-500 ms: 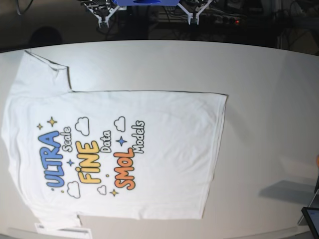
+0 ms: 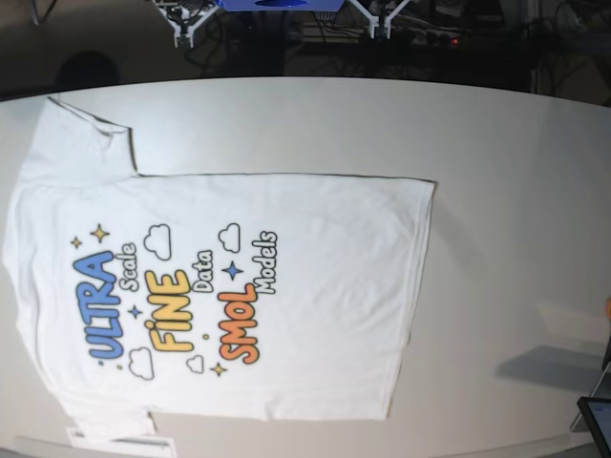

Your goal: Fold the T-shirt properly

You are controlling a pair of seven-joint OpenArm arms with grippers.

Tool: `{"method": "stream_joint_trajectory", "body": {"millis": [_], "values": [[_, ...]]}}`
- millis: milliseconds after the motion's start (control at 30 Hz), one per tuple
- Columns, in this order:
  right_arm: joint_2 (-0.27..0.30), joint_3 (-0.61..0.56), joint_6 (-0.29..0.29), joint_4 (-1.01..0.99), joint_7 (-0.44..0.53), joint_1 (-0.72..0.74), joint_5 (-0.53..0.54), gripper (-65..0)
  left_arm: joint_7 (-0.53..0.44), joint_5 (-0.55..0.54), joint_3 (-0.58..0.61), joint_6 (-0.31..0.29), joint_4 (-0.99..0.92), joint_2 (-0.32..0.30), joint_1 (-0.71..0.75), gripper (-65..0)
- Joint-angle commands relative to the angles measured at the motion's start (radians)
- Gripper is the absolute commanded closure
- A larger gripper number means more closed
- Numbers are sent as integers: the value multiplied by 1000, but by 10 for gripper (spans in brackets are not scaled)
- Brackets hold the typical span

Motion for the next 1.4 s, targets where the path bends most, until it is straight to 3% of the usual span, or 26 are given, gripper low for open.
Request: {"method": "stream_joint_trajectory", "body": {"millis": [0,67,200,700,900,1067,1233,1367], "values": [[3,2,6,4,8,-1,5,-38,-4,1,0,1,1,4,8,0],[5,2,6,4,8,-15,5,0,-7,1,0,1,3,4,22,0],[6,2,6,56,12,-64,5,0,-12,1,-2,1,97,-5,86,0],[25,15,4,797,-134,-486,8,0,-14,0,-2,1,594,-63,430,0],[19,229,11,1007,-246,-585,8,0,-15,-29,-16,1,792,-83,576,0],[20,327,135,1135,-248,-648,8,0,-15,-210,-154,0,940,-94,629,0],[20,391,167,1233,-249,-681,6,0,-15,-238,-172,0,1117,-125,698,0],[20,442,167,1333,-249,-717,6,0,-15,-238,-177,-71,1266,-126,754,0]]}}
